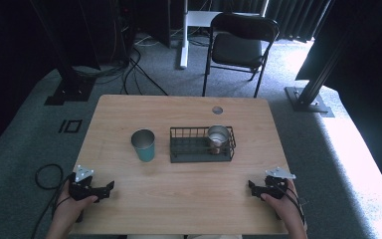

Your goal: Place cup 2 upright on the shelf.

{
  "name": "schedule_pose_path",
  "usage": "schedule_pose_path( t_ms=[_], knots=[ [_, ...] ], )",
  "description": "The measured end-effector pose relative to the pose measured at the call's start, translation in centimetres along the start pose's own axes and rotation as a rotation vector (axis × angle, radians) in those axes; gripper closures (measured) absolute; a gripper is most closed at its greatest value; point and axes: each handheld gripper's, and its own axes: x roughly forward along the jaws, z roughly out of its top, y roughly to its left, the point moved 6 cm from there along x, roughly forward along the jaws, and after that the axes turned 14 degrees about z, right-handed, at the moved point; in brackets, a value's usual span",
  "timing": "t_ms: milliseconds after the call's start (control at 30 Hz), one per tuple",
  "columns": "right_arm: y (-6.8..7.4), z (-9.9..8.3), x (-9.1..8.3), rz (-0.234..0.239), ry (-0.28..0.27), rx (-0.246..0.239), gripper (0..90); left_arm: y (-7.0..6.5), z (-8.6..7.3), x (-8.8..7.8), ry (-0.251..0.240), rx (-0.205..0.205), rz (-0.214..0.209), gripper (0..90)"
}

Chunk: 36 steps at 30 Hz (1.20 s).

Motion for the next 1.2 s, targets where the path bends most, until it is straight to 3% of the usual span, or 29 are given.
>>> schedule_pose_path(
  t_ms=[200, 500, 867, 1200],
  knots=[
    [0.0, 0.0, 0.0, 0.0, 0.0, 0.0, 11.0, -1.2, 1.1, 0.3, -0.058, 0.034, -0.04, 1.3],
    [0.0, 0.0, 0.0, 0.001, 0.0, 0.001, 11.0, -2.5, 3.3, -0.1, -0.103, 0.072, -0.079, 1.3],
    [0.0, 0.0, 0.0, 0.001, 0.0, 0.0, 11.0, -4.0, 5.5, -0.2, -0.176, 0.082, -0.119, 1.3],
    [0.0, 0.0, 0.0, 0.002, -0.001, 0.002, 11.0, -5.6, 7.2, 0.5, -0.212, 0.094, -0.149, 1.3]
  ],
)
